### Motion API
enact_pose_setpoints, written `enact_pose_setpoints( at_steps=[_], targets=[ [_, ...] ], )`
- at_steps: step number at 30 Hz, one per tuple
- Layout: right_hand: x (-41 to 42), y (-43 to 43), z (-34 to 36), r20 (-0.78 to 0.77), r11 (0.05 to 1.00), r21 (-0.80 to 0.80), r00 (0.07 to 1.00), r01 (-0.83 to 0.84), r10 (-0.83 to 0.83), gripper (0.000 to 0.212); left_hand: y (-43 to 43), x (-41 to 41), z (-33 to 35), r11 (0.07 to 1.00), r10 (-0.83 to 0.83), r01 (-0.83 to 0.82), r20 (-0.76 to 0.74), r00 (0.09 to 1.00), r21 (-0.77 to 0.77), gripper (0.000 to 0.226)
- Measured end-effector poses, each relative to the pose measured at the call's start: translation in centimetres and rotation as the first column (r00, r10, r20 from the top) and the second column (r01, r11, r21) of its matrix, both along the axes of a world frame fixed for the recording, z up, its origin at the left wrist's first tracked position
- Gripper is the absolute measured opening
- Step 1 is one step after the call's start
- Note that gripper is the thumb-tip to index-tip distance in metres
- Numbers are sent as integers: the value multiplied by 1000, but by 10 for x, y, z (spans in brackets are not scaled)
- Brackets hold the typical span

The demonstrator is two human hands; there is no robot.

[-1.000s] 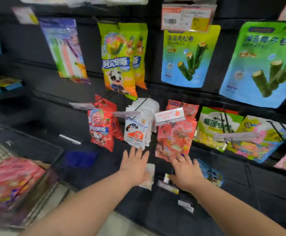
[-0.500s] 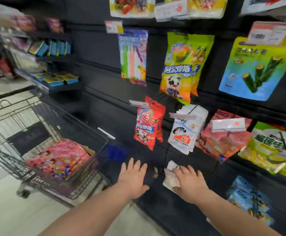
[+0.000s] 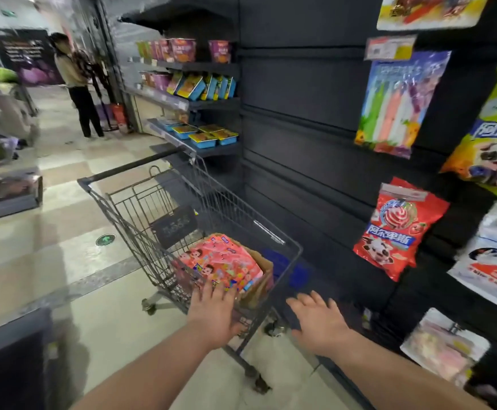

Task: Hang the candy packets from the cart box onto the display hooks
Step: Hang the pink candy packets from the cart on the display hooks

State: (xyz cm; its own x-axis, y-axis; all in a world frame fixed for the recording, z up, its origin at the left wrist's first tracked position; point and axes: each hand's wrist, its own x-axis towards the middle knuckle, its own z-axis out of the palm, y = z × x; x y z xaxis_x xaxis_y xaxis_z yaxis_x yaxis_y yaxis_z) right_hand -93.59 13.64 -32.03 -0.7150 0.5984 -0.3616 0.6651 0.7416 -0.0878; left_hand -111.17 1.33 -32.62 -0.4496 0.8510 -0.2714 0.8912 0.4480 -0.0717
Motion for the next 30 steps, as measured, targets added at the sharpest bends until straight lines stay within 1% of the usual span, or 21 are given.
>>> enact_pose_setpoints(
  at_steps=[4,7,11,15,19,23,26,30],
  targets=[
    [-46,-13,-3,3,1000,5,1000,-24,24,66,-25,-46,-5,998,57,-57,6,998,16,84],
    [-69,-14,-3,33,999,-11,999,-32,32,67,-35,-67,-13,996,89,-89,24,996,6,84],
    [-97,-2,-5,61,999,-18,998,-33,34,70,-35,-88,-20,994,111,-111,51,993,5,83],
    [-132,17,-18,80,998,-27,995,-65,67,70,-26,-117,-25,989,151,-151,47,987,-9,82],
    [-174,46,-36,44,994,-21,994,-103,104,66,-2,-152,-26,984,180,-180,23,983,-17,81],
    [-214,82,-48,33,990,-60,991,-128,131,60,35,-189,-28,981,195,-195,25,980,-23,80],
    [-236,115,-55,43,985,-89,987,-148,152,66,71,-213,-26,980,194,-192,25,981,-61,82],
    [-254,160,-67,19,976,-189,993,-108,114,76,117,-235,-31,979,175,-172,17,984,-112,80]
  ],
)
